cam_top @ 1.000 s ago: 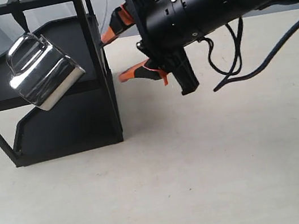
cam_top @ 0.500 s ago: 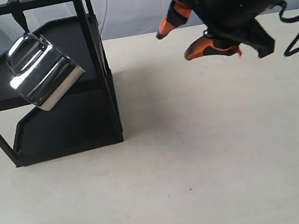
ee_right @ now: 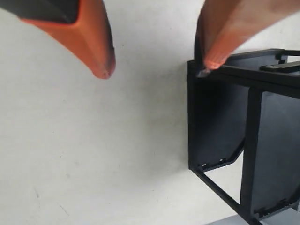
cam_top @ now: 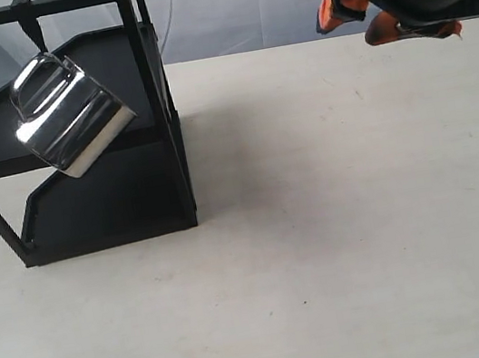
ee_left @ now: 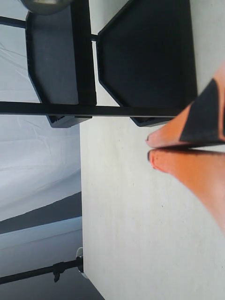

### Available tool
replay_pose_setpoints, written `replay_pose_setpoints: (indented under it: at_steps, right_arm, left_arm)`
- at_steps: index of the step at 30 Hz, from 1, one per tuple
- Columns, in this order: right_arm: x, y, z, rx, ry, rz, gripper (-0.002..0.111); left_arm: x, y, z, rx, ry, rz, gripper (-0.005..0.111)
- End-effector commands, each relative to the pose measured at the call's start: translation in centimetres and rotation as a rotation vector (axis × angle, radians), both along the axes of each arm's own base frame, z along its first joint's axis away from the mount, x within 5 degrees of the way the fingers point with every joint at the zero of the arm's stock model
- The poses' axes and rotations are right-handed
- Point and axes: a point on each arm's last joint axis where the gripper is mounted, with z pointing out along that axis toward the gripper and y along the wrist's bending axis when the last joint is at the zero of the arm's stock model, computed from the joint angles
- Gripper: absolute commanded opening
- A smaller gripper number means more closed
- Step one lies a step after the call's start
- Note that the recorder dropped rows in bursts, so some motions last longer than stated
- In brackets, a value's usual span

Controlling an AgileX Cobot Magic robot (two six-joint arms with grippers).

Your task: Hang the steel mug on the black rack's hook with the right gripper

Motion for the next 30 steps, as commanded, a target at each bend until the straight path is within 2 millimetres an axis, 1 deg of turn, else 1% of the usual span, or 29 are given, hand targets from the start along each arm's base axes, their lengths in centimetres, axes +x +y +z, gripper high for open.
replay_pose_setpoints:
  at_steps: [1, 7, 11, 12, 13, 15, 17, 18, 22, 24, 25, 27, 28, 30]
  right_arm:
    - [-0.9, -1.1, 2.0, -0.014, -0.125, 0.005, 0.051]
    - [-3.6, -2.6, 5.6, 0.059, -0.288, 0.003, 0.051]
    - [-4.9, -3.3, 7.1, 0.095, -0.370, 0.003, 0.051]
    - [-5.0, -3.5, 7.2, 0.088, -0.379, -0.002, 0.048]
    - [-5.0, -3.8, 7.3, 0.078, -0.392, -0.009, 0.042]
    - [-5.0, -4.3, 7.0, 0.053, -0.405, -0.023, 0.025]
    - [-5.1, -5.2, 6.0, 0.005, -0.413, -0.044, 0.003]
    - [-5.2, -5.6, 5.6, -0.004, -0.426, -0.055, 0.000]
    - [-6.1, -8.2, 3.2, -0.008, -0.450, -0.154, -0.001]
    - [-7.3, -9.7, 2.0, -0.003, -0.451, -0.219, -0.001]
    - [-8.0, -10.2, 1.8, 0.014, -0.459, -0.247, -0.001]
    - [-9.5, -11.4, 1.2, 0.011, -0.529, -0.291, -0.001]
    - [-10.2, -11.8, 1.2, -0.023, -0.598, -0.286, -0.001]
    - [-11.4, -12.4, 0.6, -0.157, -0.743, -0.235, -0.001]
  left_arm:
    - [0.0, 0.0, 0.1, -0.003, -0.009, -0.001, 0.001]
    - [0.0, 0.0, 0.1, -0.003, -0.009, -0.001, 0.001]
    - [0.0, 0.0, 0.1, -0.003, -0.009, -0.001, 0.001]
    - [0.0, 0.0, 0.1, -0.003, -0.009, -0.001, 0.001]
    - [0.0, 0.0, 0.1, -0.003, -0.009, -0.001, 0.001]
    - [0.0, 0.0, 0.1, -0.003, -0.009, -0.001, 0.001]
    - [0.0, 0.0, 0.1, -0.003, -0.009, -0.001, 0.001]
    - [0.0, 0.0, 0.1, -0.003, -0.009, -0.001, 0.001]
    - [0.0, 0.0, 0.1, -0.003, -0.009, -0.001, 0.001]
    - [0.0, 0.0, 0.1, -0.003, -0.009, -0.001, 0.001]
    - [0.0, 0.0, 0.1, -0.003, -0.009, -0.001, 0.001]
    - [0.0, 0.0, 0.1, -0.003, -0.009, -0.001, 0.001]
    - [0.0, 0.0, 0.1, -0.003, -0.009, -0.001, 0.001]
    - [0.0, 0.0, 0.1, -0.003, -0.009, -0.001, 0.001]
